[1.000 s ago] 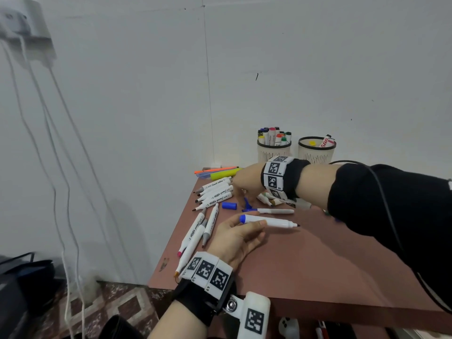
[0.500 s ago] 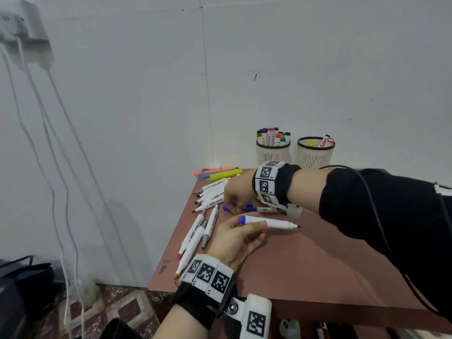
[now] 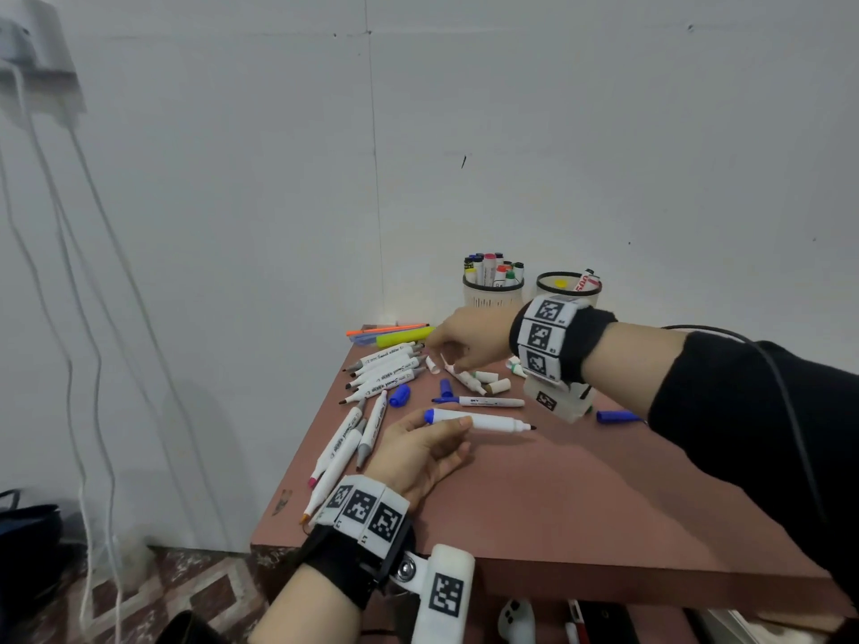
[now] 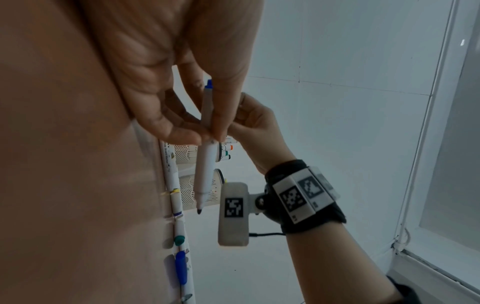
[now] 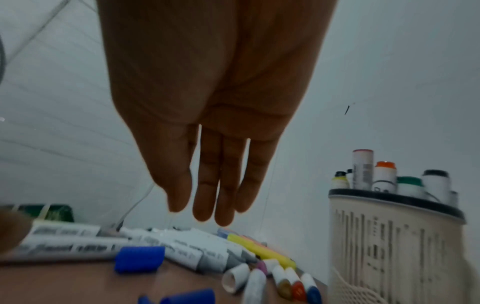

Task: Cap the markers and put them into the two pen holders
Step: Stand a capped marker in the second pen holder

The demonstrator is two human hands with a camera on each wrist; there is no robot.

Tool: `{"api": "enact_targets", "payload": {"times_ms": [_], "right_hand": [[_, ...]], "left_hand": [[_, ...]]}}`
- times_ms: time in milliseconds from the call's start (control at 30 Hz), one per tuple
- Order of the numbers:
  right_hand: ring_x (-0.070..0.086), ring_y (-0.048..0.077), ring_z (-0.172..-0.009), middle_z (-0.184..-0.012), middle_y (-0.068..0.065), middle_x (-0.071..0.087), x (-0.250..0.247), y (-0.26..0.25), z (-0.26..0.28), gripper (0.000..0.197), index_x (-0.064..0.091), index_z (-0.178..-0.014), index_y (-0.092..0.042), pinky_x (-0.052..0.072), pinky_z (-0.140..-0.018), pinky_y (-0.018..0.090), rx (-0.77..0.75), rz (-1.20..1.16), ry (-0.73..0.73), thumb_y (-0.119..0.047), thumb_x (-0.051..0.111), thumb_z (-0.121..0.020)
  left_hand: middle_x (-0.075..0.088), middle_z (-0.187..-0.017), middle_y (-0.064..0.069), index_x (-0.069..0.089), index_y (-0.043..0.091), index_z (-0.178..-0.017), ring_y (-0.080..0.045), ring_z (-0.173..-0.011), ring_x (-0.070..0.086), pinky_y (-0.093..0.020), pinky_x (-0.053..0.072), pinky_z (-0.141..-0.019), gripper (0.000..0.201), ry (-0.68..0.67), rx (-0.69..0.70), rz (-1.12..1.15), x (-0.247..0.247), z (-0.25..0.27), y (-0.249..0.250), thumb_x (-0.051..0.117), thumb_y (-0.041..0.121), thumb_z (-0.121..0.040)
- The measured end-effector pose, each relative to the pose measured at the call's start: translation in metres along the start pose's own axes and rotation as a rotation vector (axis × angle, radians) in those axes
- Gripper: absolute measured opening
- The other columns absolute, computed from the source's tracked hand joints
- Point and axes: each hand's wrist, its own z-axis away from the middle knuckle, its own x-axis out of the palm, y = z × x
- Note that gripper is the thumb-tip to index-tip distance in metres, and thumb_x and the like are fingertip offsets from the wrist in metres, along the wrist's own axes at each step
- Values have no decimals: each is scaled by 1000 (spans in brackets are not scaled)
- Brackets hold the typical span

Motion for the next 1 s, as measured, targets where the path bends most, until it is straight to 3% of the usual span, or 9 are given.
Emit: {"api": "enact_targets", "payload": {"times_ms": [67, 133, 267, 400, 533, 567, 733, 900, 1000], "right_hand": [[48, 8, -74, -99, -1, 63, 4, -1, -2, 28, 61, -114, -17, 33, -56, 5, -11, 7, -60, -10, 60, -87], [49, 10, -81, -111, 2, 62, 5, -5, -9, 36, 57, -124, -19, 31, -59, 11, -34, 16, -78, -9, 58, -89], [49, 10, -90, -121, 3, 60, 6, -16, -26, 39, 55, -128, -20, 33, -74, 16, -57, 49, -112, -9, 56, -91], [44, 8, -91, -126, 2, 57, 11, -23, -42, 39, 58, -127, -21, 32, -76, 19, -110, 105, -228, -6, 55, -91], [46, 14, -84, -104, 4, 58, 19, -23, -56, 28, 62, -116, -13, 33, -52, 6, -133, 133, -296, -4, 57, -89], [46, 15, -83, -101, 6, 57, 21, -24, -59, 26, 62, -114, -11, 34, -51, 3, -127, 131, -301, -5, 58, -89], [50, 14, -78, -84, 0, 58, 21, -23, -62, 15, 66, -101, -7, 32, -53, 7, -130, 99, -260, -12, 66, -86], [46, 15, -73, -72, -4, 50, 0, -14, -40, 13, 58, -92, -12, 30, -52, 8, -71, 65, -68, -11, 68, -84], [45, 12, -66, -74, -5, 49, -18, -12, -10, 28, 54, -109, -17, 32, -59, 20, -26, -43, 85, -9, 65, -85]], "left_hand": [[67, -86, -14, 62, 2, -93, -18, -73, 65, -23, 55, -57, 19, 0, 1, -1, 0, 1, 0, 66, -8, -78], [67, -85, -15, 62, 2, -93, -17, -71, 66, -23, 55, -57, 19, 1, 3, -2, 0, 1, 0, 66, -8, -78], [66, -82, -14, 62, 1, -95, -15, -64, 66, -22, 54, -57, 20, -8, 3, -10, 2, 4, 1, 65, -9, -78], [66, -78, -14, 62, 0, -97, -16, -62, 66, -22, 54, -56, 22, -21, 12, -9, 2, 4, 1, 65, -10, -78], [66, -75, -12, 62, 1, -97, -16, -61, 65, -23, 54, -56, 22, -35, 15, -27, 1, 2, 0, 65, -10, -78], [66, -77, -13, 62, 1, -97, -17, -63, 65, -23, 54, -57, 22, -37, 14, -30, 1, 2, 0, 65, -9, -78], [66, -81, -15, 65, 3, -94, -19, -67, 65, -24, 55, -59, 19, -42, 12, -39, 0, 1, 0, 66, -8, -78], [65, -77, -12, 60, -1, -102, -15, -66, 65, -24, 55, -58, 26, -22, 6, -33, 0, 1, -1, 66, -8, -78], [65, -76, -11, 60, 0, -99, -15, -67, 64, -24, 55, -58, 25, -13, -2, -42, 0, -1, 0, 68, -6, -76]]}}
